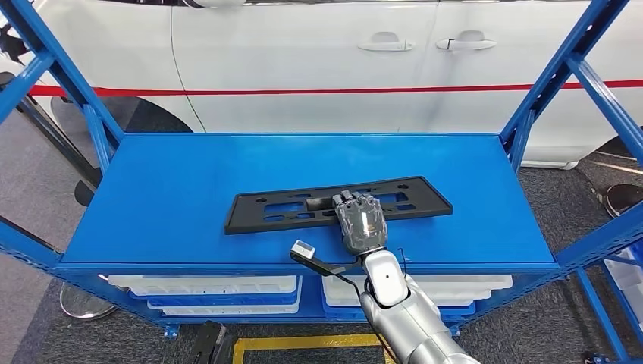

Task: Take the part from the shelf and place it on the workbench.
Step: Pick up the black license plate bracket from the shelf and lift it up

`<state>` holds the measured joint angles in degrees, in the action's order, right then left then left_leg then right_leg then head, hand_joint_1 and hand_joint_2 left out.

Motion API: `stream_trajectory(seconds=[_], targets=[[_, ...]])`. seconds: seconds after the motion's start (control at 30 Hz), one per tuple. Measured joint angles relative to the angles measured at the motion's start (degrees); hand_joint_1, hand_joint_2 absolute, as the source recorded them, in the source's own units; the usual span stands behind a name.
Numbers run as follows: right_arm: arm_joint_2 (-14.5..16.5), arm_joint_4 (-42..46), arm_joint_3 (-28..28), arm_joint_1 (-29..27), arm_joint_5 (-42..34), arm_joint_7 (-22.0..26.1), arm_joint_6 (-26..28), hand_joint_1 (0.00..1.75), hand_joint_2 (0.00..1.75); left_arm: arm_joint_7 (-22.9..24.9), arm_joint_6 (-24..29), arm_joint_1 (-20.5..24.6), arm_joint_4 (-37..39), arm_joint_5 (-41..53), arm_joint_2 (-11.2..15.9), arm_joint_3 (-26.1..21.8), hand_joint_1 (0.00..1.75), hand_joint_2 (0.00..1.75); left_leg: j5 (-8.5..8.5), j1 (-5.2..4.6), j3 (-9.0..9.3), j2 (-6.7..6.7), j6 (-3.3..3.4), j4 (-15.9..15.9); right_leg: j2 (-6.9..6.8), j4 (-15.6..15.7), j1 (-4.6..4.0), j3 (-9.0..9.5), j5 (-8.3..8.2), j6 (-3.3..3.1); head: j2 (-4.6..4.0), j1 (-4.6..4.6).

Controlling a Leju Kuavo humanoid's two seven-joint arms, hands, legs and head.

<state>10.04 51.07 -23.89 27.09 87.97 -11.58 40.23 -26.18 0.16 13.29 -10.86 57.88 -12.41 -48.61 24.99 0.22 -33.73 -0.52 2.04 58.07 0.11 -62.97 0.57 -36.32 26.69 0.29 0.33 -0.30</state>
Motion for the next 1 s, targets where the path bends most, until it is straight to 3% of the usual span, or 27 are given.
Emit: stream_trajectory(seconds=[0.07,0.2,0.23,0.33,0.37,0.4,0.43,0.47,0.53,0.57,0.7,0.77,0.83,0.87,0.9,0.93,1.0], targets=[[0.01,0.30,0.00,0.15,0.00,0.04,0.04,1.75,1.75,0.00,0.21,0.01,0.00,-0.11,-0.04,0.00,0.00,0.00,0.24,-0.13,-0.10,-0.09,-0.51,0.28,0.02,3.60,-0.23,1.66,-0.71,-0.33,0.00,-0.01],[0.01,1.01,0.01,0.18,0.00,0.38,0.05,1.75,1.75,-0.03,0.51,0.00,-0.01,-0.16,-0.03,0.00,0.00,0.00,1.26,0.00,-0.48,-0.01,-1.81,1.40,0.05,4.33,-0.03,2.08,-1.01,-1.20,0.00,-0.03],[0.01,1.18,0.01,0.17,0.00,0.53,0.04,1.75,1.75,-0.04,0.53,0.02,-0.02,-0.16,-0.03,0.00,0.00,0.00,2.58,0.10,-1.37,0.06,-2.17,3.46,-0.02,4.57,0.14,2.22,-1.13,-1.46,0.00,-0.03],[-0.01,1.40,0.13,-0.11,0.00,0.90,0.03,1.75,1.75,-0.07,0.56,-0.11,-0.02,-0.16,-0.02,0.00,0.00,0.00,7.62,0.51,-6.32,0.17,-3.05,14.17,-0.17,4.61,0.21,2.26,-1.12,-1.75,0.00,-0.03],[-0.01,1.46,0.22,-0.24,0.00,1.06,0.02,1.75,1.75,-0.07,0.57,-0.20,-0.02,-0.16,-0.02,0.00,0.00,0.00,7.98,0.62,-7.35,0.18,-3.23,16.27,-0.17,4.57,0.21,2.27,-1.07,-1.77,0.00,-0.04],[-0.01,1.60,0.36,-0.34,-0.01,1.28,0.02,1.75,1.75,-0.07,0.61,-0.26,-0.02,-0.16,-0.02,0.00,0.00,0.00,7.20,0.72,-7.33,0.18,-3.34,16.18,-0.14,4.49,0.23,2.30,-1.02,-1.75,0.00,-0.04],[-0.01,1.88,0.60,-0.43,-0.07,1.75,0.01,1.75,1.75,-0.07,0.72,-0.28,-0.02,-0.16,-0.02,0.00,0.00,0.00,5.38,0.82,-6.14,0.19,-3.37,13.68,-0.07,4.40,0.27,2.36,-0.93,-1.67,0.00,-0.04],[0.01,2.49,1.00,-0.59,-0.23,2.67,0.01,1.75,1.75,-0.07,0.97,-0.24,-0.03,-0.19,-0.01,0.00,0.00,0.00,3.22,0.91,-4.12,0.20,-3.31,9.42,-0.01,4.30,0.29,2.43,-0.80,-1.52,0.00,-0.04],[0.17,4.88,2.59,-1.25,-1.25,6.23,-0.01,1.75,1.75,-0.07,1.91,-0.09,-0.04,-0.26,0.00,0.00,0.00,0.00,0.72,0.80,-0.67,0.15,-2.92,2.27,0.07,4.08,0.14,2.37,-0.62,-1.04,0.00,-0.03],[0.46,6.53,3.79,-1.70,-2.12,8.84,-0.01,1.75,1.75,-0.06,2.51,-0.08,-0.04,-0.36,0.00,0.00,0.00,0.00,0.47,0.67,-0.01,0.12,-2.64,0.68,0.07,4.02,0.06,2.25,-0.61,-0.78,0.00,-0.02],[3.27,14.32,10.27,-3.50,-6.69,21.55,0.04,1.75,1.75,-0.11,4.77,-0.36,-0.04,-1.36,0.00,-0.09,0.00,0.00,0.21,0.60,0.10,0.13,-1.09,-0.15,0.06,3.30,0.16,1.79,0.01,0.32,0.00,-0.01],[4.61,17.48,13.22,-4.01,-7.90,24.71,0.07,1.75,1.75,-0.15,5.24,-0.28,-0.06,-1.61,-0.02,-0.14,0.00,0.00,0.00,0.75,0.35,0.21,-0.30,-0.61,0.03,-1.52,0.22,-0.39,2.89,0.61,0.00,-0.01],[5.55,19.76,15.64,-4.73,-8.94,27.00,0.07,1.75,1.75,0.15,6.18,-0.25,-0.09,-1.90,-0.01,-0.20,0.00,0.00,0.09,0.63,0.37,0.20,0.10,-0.60,0.03,-9.13,0.20,-4.19,6.20,0.78,0.00,-0.01],[5.96,20.89,16.70,-5.31,-9.76,28.54,0.06,1.75,1.75,0.36,6.97,-0.30,-0.11,-2.07,-0.01,-0.26,0.00,0.00,0.17,0.59,0.38,0.16,0.17,-0.54,0.02,-11.55,0.21,-5.53,6.70,0.83,0.00,0.00],[6.37,22.18,17.66,-5.91,-10.83,30.12,0.05,1.75,1.75,0.50,7.82,-0.38,-0.12,-2.17,0.00,-0.33,0.00,0.00,0.28,0.56,0.40,0.12,0.17,-0.42,0.01,-11.99,0.21,-5.97,6.10,0.83,0.00,0.00],[6.78,23.47,18.35,-6.36,-11.89,31.40,0.05,1.75,1.75,0.50,8.50,-0.44,-0.12,-2.21,0.00,-0.41,0.00,0.00,0.44,0.56,0.44,0.08,0.10,-0.26,0.00,-10.20,0.21,-5.29,4.47,0.76,0.00,0.00],[7.46,25.89,19.17,-6.77,-13.61,32.99,0.05,1.75,1.75,0.24,9.20,-0.48,-0.13,-2.22,0.00,-0.51,0.00,0.00,0.94,0.46,0.50,0.06,-0.27,0.25,-0.05,-2.88,0.14,-1.94,0.51,0.43,0.00,0.00]])
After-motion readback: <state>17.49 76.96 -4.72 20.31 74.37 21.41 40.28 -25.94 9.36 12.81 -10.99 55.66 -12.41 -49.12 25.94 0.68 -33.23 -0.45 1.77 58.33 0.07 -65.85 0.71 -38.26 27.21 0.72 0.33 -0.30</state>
